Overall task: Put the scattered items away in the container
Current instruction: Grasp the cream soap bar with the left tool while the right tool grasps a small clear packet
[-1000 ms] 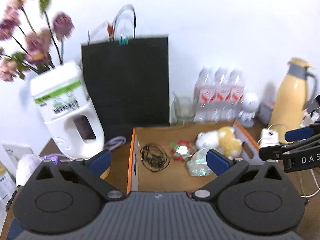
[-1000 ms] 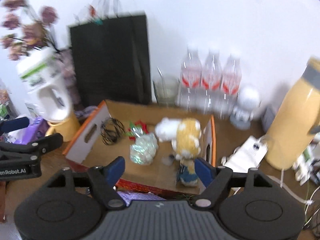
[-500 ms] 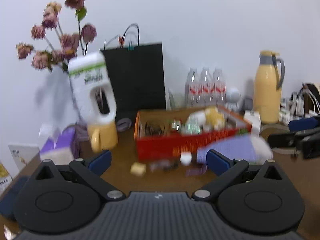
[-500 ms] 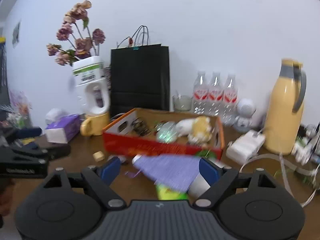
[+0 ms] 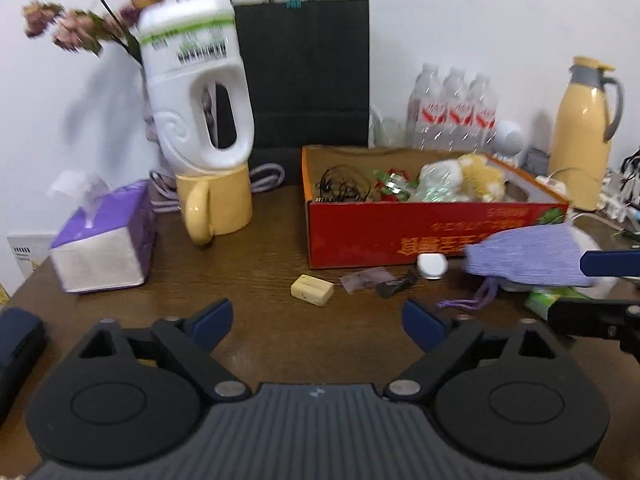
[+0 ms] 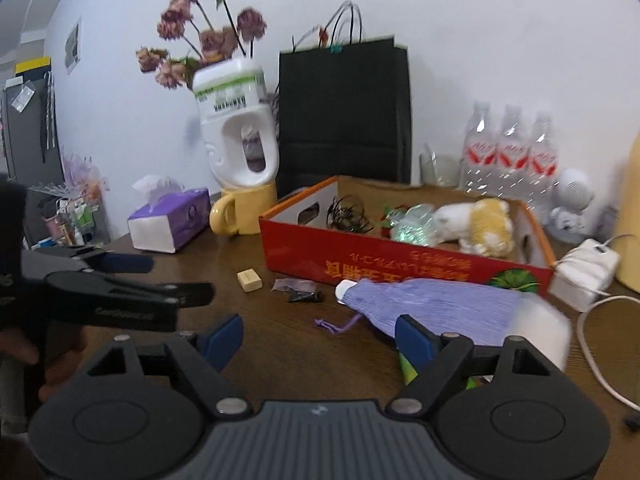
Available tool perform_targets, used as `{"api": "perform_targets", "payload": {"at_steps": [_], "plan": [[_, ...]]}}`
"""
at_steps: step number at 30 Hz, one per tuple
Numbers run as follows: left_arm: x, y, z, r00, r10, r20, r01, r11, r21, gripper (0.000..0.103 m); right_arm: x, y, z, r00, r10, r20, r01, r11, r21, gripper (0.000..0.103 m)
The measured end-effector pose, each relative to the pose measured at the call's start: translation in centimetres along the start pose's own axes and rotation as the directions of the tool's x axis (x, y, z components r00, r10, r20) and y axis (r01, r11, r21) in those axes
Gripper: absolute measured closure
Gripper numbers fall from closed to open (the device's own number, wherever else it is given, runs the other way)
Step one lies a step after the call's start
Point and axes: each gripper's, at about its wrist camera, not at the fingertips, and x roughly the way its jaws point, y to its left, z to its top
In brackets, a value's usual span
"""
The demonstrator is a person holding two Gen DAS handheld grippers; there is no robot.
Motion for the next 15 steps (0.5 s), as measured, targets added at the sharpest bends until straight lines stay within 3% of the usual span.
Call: {"api": "perform_targets", "payload": {"at_steps": [3, 8, 12, 15], "plan": [[3.2, 0.6, 1.0, 0.999, -0.019, -0.035, 0.019, 1.000, 0.005, 0.021, 2.6, -0.1, 0.8, 0.999, 0.030, -0.022, -0.030, 1.000, -0.003, 0.028], [6.7, 1.2, 1.8, 0.995, -0.065, -0.072, 0.065, 0.998, 0.003, 0.025, 6.5, -0.4, 2.1, 0.996, 0.072, -0.059, -0.074, 0.996, -0.039, 0.034], [8.1, 1.7, 1.5, 0.988, -0.102, -0.112, 0.105, 0.994, 0.020, 0.046, 9.9, -0.3, 2.8, 0.990, 0.093, -0.109, -0.104, 0.990, -0.094, 0.042], [8.8, 2.2, 1.3, 0.986, -0.120, -0.119, 0.124, 0.992, 0.026, 0.050, 11.6, 0.0, 3.2, 0.984, 0.118, -0.135, -0.135, 0.983, -0.126, 0.045]]}}
